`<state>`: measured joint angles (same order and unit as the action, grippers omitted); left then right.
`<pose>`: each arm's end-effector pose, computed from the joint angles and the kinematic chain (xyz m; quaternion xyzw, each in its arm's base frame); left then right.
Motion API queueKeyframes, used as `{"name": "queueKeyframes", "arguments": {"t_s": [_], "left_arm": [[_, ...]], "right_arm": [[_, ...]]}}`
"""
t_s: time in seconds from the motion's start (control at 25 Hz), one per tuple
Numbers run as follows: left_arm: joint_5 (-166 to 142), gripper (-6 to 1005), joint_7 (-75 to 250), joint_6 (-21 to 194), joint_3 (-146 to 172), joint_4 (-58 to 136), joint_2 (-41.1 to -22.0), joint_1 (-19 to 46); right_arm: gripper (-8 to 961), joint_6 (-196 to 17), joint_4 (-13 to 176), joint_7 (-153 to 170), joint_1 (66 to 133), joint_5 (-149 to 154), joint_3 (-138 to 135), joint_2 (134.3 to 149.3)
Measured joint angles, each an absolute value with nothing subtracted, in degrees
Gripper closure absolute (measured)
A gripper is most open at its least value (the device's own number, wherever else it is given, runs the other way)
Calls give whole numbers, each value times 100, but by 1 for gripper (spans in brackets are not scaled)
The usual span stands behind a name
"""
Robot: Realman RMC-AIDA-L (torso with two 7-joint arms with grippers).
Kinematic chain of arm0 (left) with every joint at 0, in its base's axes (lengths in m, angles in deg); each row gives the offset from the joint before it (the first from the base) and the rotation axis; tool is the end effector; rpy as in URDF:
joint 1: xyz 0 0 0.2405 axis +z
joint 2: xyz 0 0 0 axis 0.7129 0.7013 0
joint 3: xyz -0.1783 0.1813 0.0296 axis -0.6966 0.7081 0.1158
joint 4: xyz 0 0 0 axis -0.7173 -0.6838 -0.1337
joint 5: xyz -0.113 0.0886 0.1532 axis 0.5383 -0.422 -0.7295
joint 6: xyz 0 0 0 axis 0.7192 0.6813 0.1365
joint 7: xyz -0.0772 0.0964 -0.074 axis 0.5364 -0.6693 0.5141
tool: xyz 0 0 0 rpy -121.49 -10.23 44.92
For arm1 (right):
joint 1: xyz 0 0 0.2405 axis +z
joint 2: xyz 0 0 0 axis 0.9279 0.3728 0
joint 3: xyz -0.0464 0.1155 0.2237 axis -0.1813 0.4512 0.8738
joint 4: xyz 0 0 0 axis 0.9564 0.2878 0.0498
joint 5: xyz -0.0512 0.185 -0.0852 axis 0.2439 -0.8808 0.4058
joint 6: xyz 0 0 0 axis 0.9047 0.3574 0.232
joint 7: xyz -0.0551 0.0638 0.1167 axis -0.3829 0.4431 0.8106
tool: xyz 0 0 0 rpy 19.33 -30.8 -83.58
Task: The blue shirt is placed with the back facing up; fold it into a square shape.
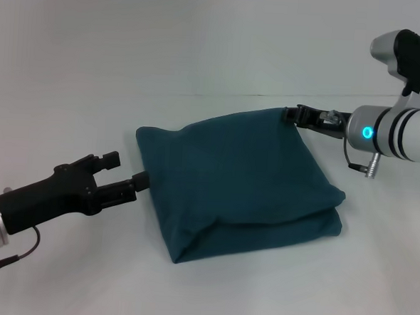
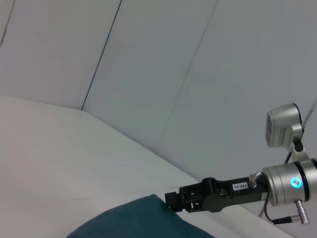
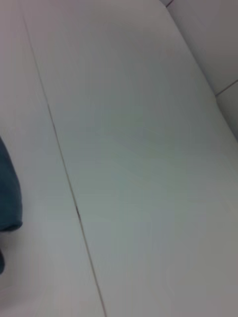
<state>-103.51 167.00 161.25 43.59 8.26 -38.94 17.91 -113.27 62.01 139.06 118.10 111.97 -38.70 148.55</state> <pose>-0.2697 0.3305 -0.0125 -0.8649 -0.3077 -0.3427 0.1995 0.2463 0.4631 -0.0266 -0.7100 0.5768 0.1900 0.3564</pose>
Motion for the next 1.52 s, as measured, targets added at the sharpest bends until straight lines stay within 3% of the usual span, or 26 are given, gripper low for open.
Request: {"name": "queueKeyframes", "arguments": {"t_s": [0.28,0.6,1.36,1.52], "left_arm": [[-10351,52,16701,16121,4279,826,-3882,1820],[-10361,53,16702,16122,4243,826,-3880,1831],[-10350,54,16710,16050,4264,972,-3931,1747],[-10365,54,16707,16056,4384,990,-4018,1608]], "right_arm": [[547,-11235,6280,13489,11849,10809,-3877,14877],[948,-11198,6359,12982,11837,10445,-3867,14882],[942,-10970,6387,12055,11696,9824,-3898,14867],[932,-11351,6290,12054,11624,9812,-3861,14784]]}}
